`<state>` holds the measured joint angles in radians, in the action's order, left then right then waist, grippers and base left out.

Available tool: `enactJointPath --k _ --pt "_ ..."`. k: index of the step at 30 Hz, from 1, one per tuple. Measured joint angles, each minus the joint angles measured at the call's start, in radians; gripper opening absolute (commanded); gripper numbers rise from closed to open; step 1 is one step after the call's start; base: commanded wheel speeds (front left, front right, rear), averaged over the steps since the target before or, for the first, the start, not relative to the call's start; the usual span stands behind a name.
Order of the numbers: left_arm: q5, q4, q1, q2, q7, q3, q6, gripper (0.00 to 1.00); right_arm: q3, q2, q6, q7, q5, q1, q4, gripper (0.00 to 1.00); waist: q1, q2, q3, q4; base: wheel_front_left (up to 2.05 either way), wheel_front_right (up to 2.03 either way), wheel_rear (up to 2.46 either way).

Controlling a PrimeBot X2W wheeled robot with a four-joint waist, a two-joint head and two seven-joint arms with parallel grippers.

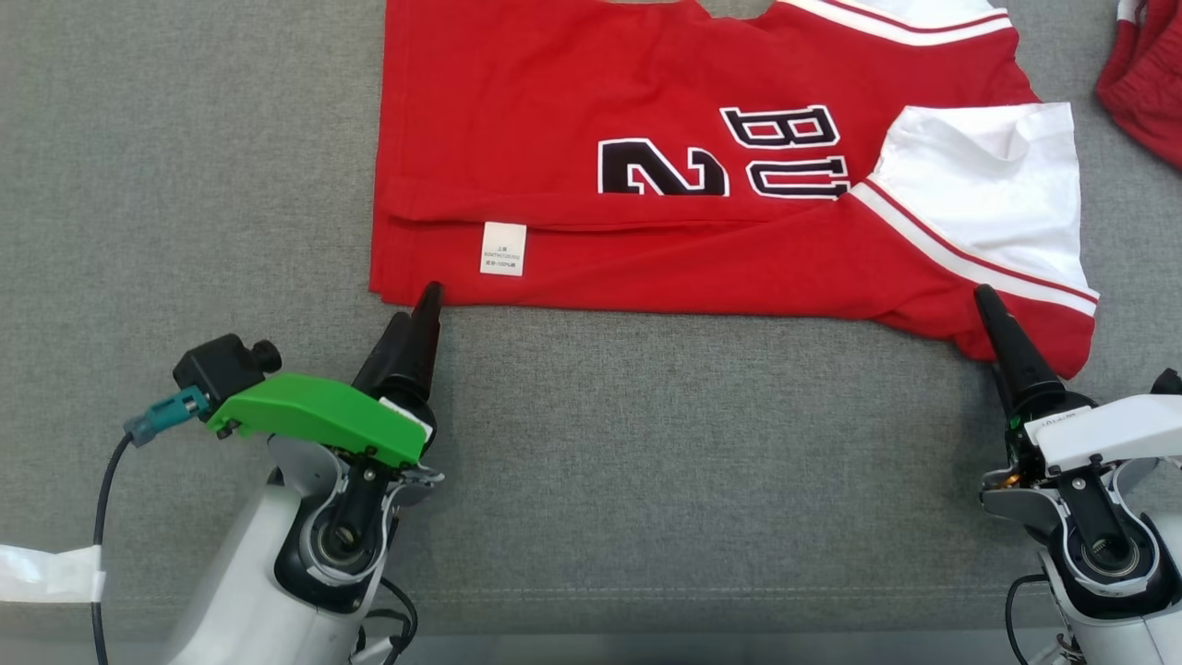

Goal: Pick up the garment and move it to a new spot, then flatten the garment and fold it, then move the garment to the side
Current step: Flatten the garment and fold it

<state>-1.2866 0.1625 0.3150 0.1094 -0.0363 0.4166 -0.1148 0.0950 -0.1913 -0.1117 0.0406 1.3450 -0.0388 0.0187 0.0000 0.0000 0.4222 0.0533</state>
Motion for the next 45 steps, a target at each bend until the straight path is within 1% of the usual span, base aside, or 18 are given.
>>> enactJointPath --k 6,7,8,9,10,11,12,15,17,25,30,36,45 --pt "0.008 0.009 0.061 -0.002 0.001 0.002 -0.002 1.00 0.007 0.003 0.006 0.006 0.000 -0.016 0.001 1.00 0.0000 0.0000 0.015 -0.020 0.00 0.00 0.00" --pt "0.008 0.012 0.069 -0.004 0.002 0.003 -0.002 1.00 0.007 0.004 0.009 0.006 0.000 -0.017 0.001 0.79 0.0000 0.0000 0.017 -0.022 0.00 0.00 0.00" --pt "0.012 0.017 0.080 -0.007 0.005 0.007 -0.002 1.00 0.007 0.005 0.011 0.006 0.000 -0.020 0.001 0.42 0.0000 0.0000 0.019 -0.025 0.00 0.00 0.00" --pt "0.014 0.018 0.082 -0.007 0.006 0.007 -0.002 0.75 0.007 0.005 0.011 0.006 0.000 -0.022 0.001 0.27 0.0000 0.0000 0.020 -0.026 0.00 0.00 0.00" --pt "0.014 0.019 0.083 -0.008 0.007 0.006 -0.002 0.75 0.006 0.004 0.012 0.006 0.000 -0.023 0.000 0.27 0.0000 0.0000 0.021 -0.027 0.00 0.00 0.00" --pt "0.013 0.020 0.083 -0.010 0.010 0.005 -0.002 0.20 0.006 0.003 0.014 0.006 0.000 -0.025 0.000 0.14 0.0000 0.0000 0.021 -0.028 0.00 0.00 0.00" --pt "0.012 0.021 0.083 -0.012 0.010 0.005 -0.002 0.00 0.006 0.002 0.014 0.009 0.000 -0.025 0.000 0.00 0.0000 0.0000 0.021 -0.028 0.00 0.00 0.00" --pt "0.012 0.027 0.083 -0.016 0.011 0.006 -0.010 0.00 -0.001 -0.011 0.014 0.018 0.000 -0.031 -0.006 0.00 0.0000 0.0000 0.023 -0.030 0.00 0.00 0.00" --pt "0.012 0.028 0.083 -0.017 0.015 0.004 -0.010 0.00 -0.012 -0.034 0.014 0.031 0.001 -0.034 -0.012 0.00 0.0000 0.0000 0.023 -0.030 0.00 0.00 0.00" --pt "0.010 0.025 0.079 -0.018 0.007 -0.005 -0.009 0.00 -0.043 -0.076 0.014 0.058 0.007 -0.036 -0.031 0.00 0.0000 0.0000 0.019 -0.025 0.00 0.00 0.00" --pt "-0.010 0.003 0.046 -0.032 -0.027 -0.026 -0.001 0.00 -0.051 -0.079 0.015 0.059 0.012 -0.035 -0.035 0.00 0.0000 0.0000 0.012 -0.022 0.00 0.00 0.00" --pt "-0.019 -0.030 -0.019 -0.047 -0.056 -0.025 0.000 0.00 -0.064 -0.077 0.015 0.058 0.022 -0.022 -0.041 0.00 0.0000 0.0000 0.003 -0.017 0.00 0.00 0.00" --pt "-0.037 -0.053 -0.109 -0.056 -0.082 -0.005 0.002 0.00 -0.084 -0.063 0.032 0.056 0.055 0.057 -0.040 0.00 0.0000 0.0000 -0.016 -0.006 0.00 0.00 0.00"
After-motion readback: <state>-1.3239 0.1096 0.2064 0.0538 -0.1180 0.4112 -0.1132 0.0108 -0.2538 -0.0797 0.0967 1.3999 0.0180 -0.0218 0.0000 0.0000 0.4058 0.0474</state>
